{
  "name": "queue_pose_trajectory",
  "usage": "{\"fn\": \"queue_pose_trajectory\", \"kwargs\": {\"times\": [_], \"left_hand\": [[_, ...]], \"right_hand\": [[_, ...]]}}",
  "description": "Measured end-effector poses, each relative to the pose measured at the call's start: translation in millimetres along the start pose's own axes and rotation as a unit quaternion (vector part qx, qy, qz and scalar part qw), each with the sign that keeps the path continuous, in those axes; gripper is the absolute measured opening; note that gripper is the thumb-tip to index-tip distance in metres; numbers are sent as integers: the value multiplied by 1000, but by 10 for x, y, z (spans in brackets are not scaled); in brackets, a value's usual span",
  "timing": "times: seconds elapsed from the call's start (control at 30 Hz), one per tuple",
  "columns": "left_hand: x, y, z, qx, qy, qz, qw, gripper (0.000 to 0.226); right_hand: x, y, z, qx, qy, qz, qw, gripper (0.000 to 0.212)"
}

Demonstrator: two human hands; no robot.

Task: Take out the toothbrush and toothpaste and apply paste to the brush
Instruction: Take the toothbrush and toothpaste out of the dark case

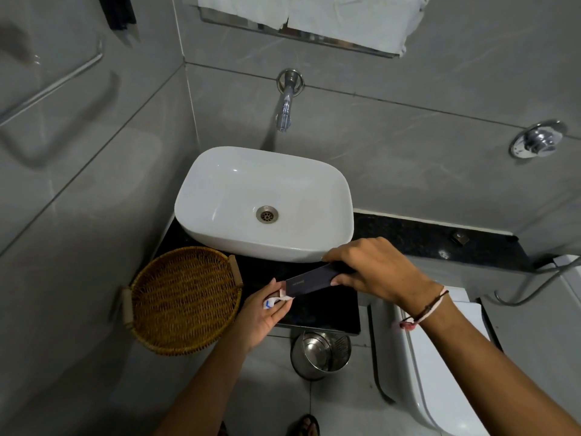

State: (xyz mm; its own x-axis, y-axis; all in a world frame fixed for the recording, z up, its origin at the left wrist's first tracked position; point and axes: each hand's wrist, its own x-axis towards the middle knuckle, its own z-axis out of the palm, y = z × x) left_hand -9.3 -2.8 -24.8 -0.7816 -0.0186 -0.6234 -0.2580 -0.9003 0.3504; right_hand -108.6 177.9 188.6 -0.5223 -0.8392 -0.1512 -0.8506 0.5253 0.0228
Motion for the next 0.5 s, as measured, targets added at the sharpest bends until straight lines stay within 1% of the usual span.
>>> {"fn": "queue_pose_trajectory", "kwargs": {"times": [0.1,0.23,0.4,0.5], "left_hand": [[-9,21,-50,8,6,2,1000,31],[-27,-4,-68,7,-28,9,1000,36],[-54,5,-155,48,-48,31,997,22],[-62,63,-222,71,-34,44,996,15]], "right_hand": [[-24,16,-31,-17,-13,2,1000,39],[5,-24,-50,-18,-15,8,1000,37],[-9,-14,-39,-13,-19,17,1000,37],[-86,89,-37,-4,-20,39,999,43]]}}
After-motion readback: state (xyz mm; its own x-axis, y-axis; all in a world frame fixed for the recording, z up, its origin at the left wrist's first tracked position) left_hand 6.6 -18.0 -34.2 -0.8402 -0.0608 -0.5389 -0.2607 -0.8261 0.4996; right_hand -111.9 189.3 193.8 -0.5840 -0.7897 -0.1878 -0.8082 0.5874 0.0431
